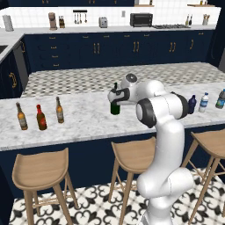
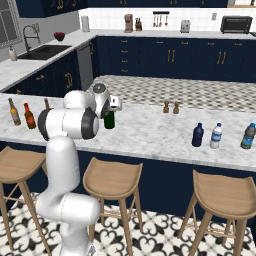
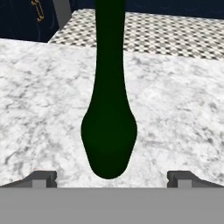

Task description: Move the plastic bottles in the middle to the plastics group, and the glass bottles in the middle to the glass group.

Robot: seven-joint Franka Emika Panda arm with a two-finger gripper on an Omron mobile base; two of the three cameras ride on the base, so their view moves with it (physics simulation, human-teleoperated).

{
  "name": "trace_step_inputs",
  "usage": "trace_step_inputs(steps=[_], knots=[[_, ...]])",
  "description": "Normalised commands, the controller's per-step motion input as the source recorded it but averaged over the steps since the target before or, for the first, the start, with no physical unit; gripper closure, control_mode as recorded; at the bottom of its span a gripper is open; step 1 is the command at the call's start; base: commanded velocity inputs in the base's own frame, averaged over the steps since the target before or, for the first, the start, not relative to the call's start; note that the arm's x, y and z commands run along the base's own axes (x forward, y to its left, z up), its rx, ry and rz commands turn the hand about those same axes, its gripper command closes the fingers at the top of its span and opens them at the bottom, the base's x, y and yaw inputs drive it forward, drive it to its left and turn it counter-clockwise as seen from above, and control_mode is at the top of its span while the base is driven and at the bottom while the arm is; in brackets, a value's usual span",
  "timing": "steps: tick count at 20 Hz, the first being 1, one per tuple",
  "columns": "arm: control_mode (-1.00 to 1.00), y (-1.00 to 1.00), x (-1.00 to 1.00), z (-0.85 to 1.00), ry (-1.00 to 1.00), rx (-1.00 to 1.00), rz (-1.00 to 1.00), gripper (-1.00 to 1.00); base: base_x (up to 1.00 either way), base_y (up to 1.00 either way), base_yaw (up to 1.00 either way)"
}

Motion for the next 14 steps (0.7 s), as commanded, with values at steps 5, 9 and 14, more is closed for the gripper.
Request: trace_step_inputs(steps=[5,9,14], knots=[[-1.00,0.07,0.00,-0.01,0.00,0.00,0.00,-1.00,0.00,0.00,0.00],[-1.00,0.13,0.00,0.00,0.00,0.01,0.00,-1.00,0.00,0.00,0.00],[-1.00,0.07,0.07,-0.06,0.00,0.00,0.00,-1.00,0.00,0.00,0.00]])
